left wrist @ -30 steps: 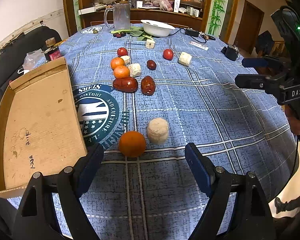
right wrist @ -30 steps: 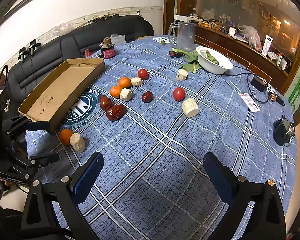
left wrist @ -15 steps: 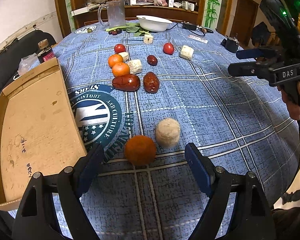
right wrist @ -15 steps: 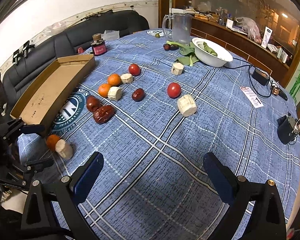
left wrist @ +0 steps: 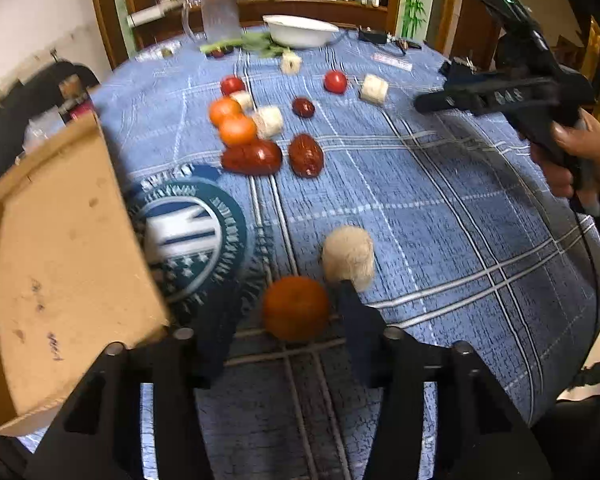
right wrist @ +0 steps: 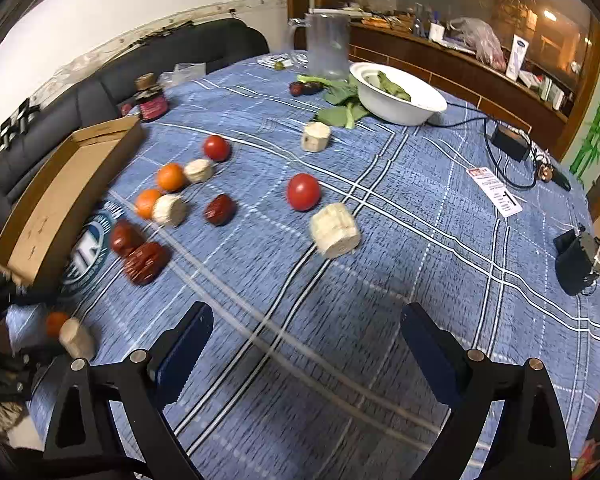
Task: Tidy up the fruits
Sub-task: 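Grasp the orange with the left tool while the right tool grasps the white cube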
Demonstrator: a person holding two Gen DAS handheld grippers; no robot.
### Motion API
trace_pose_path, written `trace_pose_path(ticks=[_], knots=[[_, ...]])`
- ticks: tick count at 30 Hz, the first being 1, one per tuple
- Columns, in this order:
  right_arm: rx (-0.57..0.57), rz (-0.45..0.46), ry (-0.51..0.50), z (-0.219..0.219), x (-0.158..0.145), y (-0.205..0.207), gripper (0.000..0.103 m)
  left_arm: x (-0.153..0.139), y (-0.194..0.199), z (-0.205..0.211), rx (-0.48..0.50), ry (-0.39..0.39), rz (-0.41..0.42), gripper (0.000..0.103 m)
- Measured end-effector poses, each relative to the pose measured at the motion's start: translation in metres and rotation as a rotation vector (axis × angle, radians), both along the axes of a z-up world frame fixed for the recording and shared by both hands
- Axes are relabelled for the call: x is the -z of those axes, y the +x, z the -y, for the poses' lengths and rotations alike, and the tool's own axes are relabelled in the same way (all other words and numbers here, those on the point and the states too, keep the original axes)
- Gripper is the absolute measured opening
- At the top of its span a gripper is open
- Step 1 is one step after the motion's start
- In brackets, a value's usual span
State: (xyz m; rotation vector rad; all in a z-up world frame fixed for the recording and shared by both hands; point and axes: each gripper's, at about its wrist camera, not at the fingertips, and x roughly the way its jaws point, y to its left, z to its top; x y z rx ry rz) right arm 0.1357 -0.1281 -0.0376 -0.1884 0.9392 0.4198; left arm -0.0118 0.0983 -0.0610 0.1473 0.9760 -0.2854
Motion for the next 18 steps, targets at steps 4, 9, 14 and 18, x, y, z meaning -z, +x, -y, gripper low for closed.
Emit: trace_pose_path(ticks=[4,9,14,18], knots=[[0.017,-0.003,0.016,0.001,0.005,0.016,0.095,0.007,0.002,0.001,0.009,0.030,-0.015,0.047],[0.026,-0.024,0.030,-0.001,0.014,0.037,0.085,0.008,0.005,0.000,-0.001,0.016,-0.020,0.045],[0.043,-0.003,0.019,-0.004,0.020,0.052,0.075,0.008,0.006,0.001,-0.019,0.004,-0.010,0.042],[0.045,-0.033,0.025,-0.006,0.027,0.058,0.046,0.005,0.004,-0.002,-0.040,-0.016,-0.015,0.030]])
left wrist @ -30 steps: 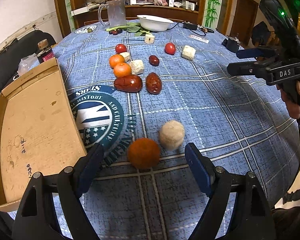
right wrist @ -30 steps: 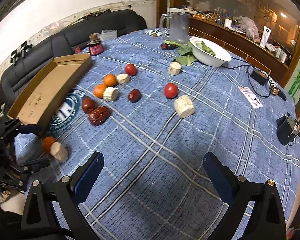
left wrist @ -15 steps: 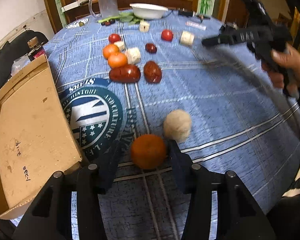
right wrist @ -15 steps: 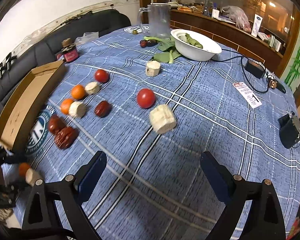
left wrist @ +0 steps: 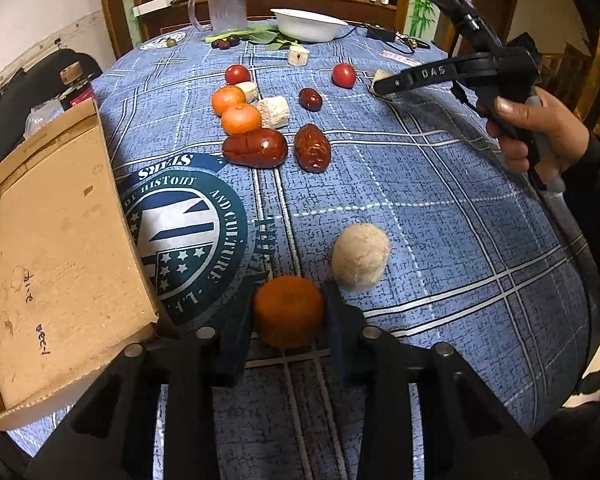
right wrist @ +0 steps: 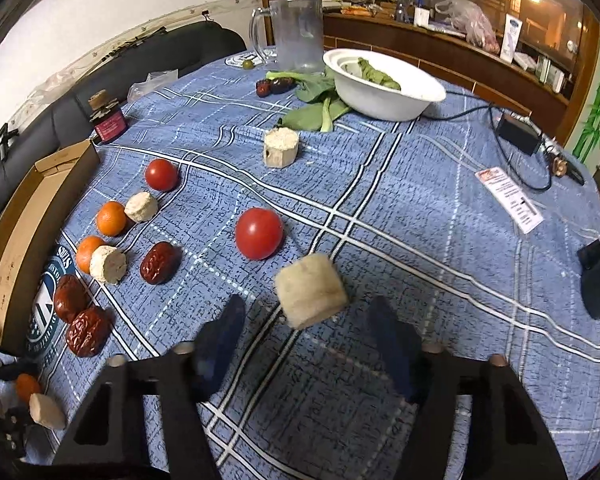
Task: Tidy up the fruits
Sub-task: 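Grasp the orange with the left tool while the right tool grasps the white cube, then carry the orange with the left tool while the right tool carries the cube to the tray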
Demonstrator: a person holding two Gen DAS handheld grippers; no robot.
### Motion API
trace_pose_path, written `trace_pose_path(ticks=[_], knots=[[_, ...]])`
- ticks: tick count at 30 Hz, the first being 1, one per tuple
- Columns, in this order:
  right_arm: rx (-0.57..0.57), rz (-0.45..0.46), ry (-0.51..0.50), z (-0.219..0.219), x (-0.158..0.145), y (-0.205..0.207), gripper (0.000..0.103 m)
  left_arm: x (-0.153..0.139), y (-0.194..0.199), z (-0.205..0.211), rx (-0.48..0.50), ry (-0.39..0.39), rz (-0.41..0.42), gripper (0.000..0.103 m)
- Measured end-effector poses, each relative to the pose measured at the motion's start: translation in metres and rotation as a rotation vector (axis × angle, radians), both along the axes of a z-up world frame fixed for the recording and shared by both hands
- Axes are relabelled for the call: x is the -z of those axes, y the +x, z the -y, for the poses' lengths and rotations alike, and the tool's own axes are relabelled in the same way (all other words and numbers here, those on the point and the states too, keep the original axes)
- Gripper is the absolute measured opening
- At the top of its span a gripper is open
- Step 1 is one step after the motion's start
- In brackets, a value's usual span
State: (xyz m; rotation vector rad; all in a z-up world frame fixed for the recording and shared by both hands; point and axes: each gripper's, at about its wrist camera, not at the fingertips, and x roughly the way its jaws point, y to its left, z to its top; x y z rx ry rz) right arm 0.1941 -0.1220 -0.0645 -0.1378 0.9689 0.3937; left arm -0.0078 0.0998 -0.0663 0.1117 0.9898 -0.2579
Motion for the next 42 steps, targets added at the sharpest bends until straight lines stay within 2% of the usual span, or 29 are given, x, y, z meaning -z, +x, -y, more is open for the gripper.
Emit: trace_pose_path(ticks=[1,2,4,6,7,10,11,12,14,18,21,22,23,27,34,42], knots=[[0.007,0.010,-0.009,0.000,-0.001,-0.001,0.043,0.000,0.000,0.000,-0.004,-0.004,-0.001,0.030],[0.011,0.022,-0.012,0.000,-0.003,-0.003,0.034,0.000,-0.001,-0.001,-0.007,-0.006,0.000,0.030],[0.000,0.023,0.014,0.003,-0.009,-0.010,0.033,-0.001,-0.003,-0.001,-0.013,-0.014,-0.001,0.030],[-0.008,0.039,0.025,0.004,-0.018,-0.021,0.013,-0.003,-0.006,-0.002,-0.015,-0.023,0.007,0.030],[-0.014,0.044,0.028,0.004,-0.022,-0.026,0.013,-0.005,-0.008,-0.002,-0.019,-0.026,0.013,0.030],[-0.024,0.046,0.010,0.001,-0.031,-0.038,0.015,-0.011,-0.013,-0.003,-0.024,-0.042,0.028,0.030],[-0.014,0.051,0.001,0.001,-0.031,-0.039,0.025,-0.012,-0.013,-0.003,-0.027,-0.042,0.031,0.030],[-0.007,0.056,0.001,0.002,-0.030,-0.038,0.047,-0.012,-0.015,-0.003,-0.031,-0.042,0.032,0.030],[0.016,0.069,-0.001,0.006,-0.026,-0.033,0.065,-0.013,-0.018,-0.003,-0.034,-0.048,0.032,0.030],[0.042,0.018,0.037,0.011,-0.010,-0.014,0.063,-0.019,-0.024,-0.004,-0.044,-0.056,0.041,0.030],[0.045,-0.005,0.029,0.006,0.002,-0.005,0.062,-0.021,-0.025,-0.007,-0.056,-0.061,0.044,0.030],[0.042,-0.010,0.034,0.005,0.005,-0.003,0.058,-0.022,-0.025,-0.008,-0.060,-0.061,0.045,0.030],[0.040,-0.014,0.037,0.003,0.007,-0.003,0.041,-0.023,-0.025,-0.008,-0.062,-0.060,0.047,0.030],[0.033,0.027,0.033,0.001,-0.002,-0.018,0.041,-0.030,-0.026,-0.009,-0.067,-0.057,0.065,0.030],[-0.046,0.077,0.096,-0.014,-0.038,-0.064,0.041,-0.044,-0.028,-0.009,-0.062,-0.061,0.104,0.030],[-0.191,0.103,0.164,-0.058,-0.067,-0.122,0.040,-0.054,-0.033,-0.025,-0.103,-0.069,0.137,0.030]])
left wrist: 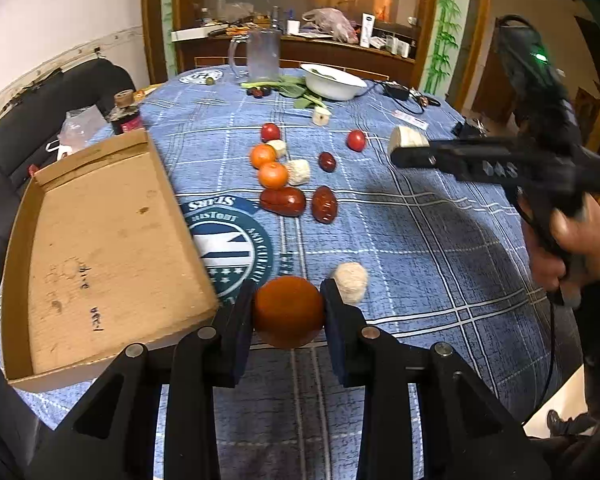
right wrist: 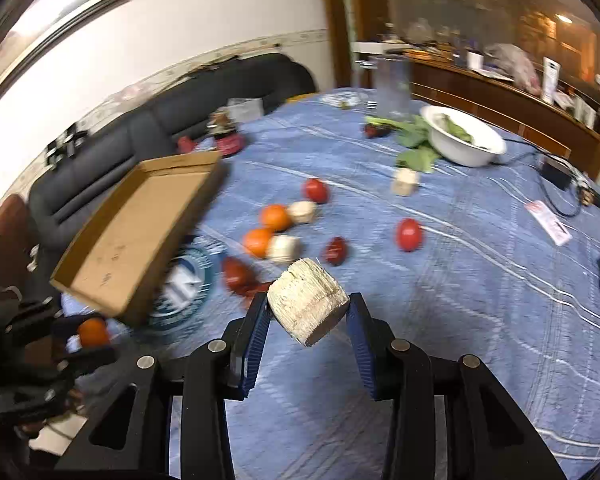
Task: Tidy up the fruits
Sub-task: 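Carry the orange with the left tool while the right tool carries the cube to the tray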
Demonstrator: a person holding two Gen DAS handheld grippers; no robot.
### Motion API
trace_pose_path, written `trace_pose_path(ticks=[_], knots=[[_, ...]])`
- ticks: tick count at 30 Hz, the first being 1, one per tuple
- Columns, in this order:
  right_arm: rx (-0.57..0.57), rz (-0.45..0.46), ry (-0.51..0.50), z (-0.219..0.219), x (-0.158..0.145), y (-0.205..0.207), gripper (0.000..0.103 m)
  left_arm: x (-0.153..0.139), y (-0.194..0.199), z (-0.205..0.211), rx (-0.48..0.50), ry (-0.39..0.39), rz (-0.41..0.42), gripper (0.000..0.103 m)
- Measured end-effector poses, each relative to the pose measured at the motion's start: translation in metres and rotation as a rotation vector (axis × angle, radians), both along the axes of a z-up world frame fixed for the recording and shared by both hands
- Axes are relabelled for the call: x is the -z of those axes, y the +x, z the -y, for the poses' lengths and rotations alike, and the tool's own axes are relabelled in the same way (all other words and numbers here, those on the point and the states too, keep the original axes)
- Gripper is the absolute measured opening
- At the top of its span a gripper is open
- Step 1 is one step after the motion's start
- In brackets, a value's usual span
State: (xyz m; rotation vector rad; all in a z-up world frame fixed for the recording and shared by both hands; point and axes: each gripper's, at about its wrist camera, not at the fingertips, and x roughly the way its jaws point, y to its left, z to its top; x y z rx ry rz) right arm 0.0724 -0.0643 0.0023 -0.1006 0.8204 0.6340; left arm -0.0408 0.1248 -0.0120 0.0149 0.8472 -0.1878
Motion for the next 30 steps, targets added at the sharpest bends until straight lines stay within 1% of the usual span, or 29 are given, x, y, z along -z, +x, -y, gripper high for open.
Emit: trace_pose_path(ticks=[8,16,30], knots=[[-0.085,0.004,0.014,-0.037,-0.009,-0.029,0.040,-0.009,-0.007,-0.026,-0.064,-0.008,0.031,0.030],[-0.138,0.002,0.012,-0.060,-0.012,-0.045,0.040,-0.011,-0.010,-0.054,-0.136,-0.016,0.042,0.030],[-0.207,0.017,0.014,-0.095,-0.021,-0.053,0.040,-0.013,-0.014,-0.089,-0.214,-0.017,0.051,0.030]])
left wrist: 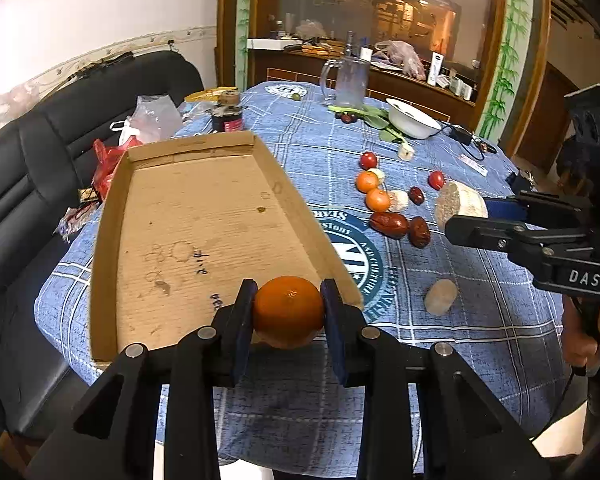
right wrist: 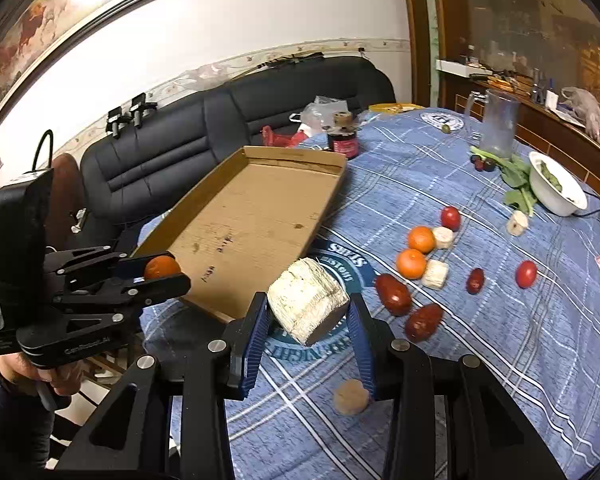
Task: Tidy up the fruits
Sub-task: 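Carry the orange with the left tool while the right tool carries the cube to the tray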
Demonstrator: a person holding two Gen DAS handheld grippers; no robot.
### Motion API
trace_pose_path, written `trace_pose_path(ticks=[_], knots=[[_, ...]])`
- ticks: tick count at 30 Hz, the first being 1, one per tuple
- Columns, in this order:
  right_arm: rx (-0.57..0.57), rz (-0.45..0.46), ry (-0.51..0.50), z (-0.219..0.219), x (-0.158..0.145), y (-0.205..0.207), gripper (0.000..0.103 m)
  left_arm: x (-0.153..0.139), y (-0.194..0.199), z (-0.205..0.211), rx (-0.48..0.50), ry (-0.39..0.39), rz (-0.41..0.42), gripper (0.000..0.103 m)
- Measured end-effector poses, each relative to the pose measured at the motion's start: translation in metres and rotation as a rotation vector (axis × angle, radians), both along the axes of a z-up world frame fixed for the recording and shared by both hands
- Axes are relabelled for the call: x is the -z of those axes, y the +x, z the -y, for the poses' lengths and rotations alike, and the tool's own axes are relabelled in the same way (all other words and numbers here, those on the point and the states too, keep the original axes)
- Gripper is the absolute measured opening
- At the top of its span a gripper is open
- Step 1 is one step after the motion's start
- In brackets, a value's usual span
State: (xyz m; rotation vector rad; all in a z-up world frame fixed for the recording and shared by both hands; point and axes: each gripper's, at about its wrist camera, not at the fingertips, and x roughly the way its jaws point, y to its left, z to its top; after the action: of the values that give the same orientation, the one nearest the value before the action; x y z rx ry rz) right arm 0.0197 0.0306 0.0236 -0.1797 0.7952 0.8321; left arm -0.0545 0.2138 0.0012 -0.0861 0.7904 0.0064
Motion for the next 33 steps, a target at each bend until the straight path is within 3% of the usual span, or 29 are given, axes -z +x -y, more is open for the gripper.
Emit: trace_pose_path(ticks=[16,33], knots=[[-0.070,-0.007,-0.013,-0.043,-0.002,0.004,0.040,-0.003,0.008,-0.046,-0.094,-0.015,0.005,0.030],[-0.139,-0.034,-0.033,-0.090,0.015,0.008,0.040,0.016,0.019,-0.080,-0.152,-0.032,-0.029,0.030]])
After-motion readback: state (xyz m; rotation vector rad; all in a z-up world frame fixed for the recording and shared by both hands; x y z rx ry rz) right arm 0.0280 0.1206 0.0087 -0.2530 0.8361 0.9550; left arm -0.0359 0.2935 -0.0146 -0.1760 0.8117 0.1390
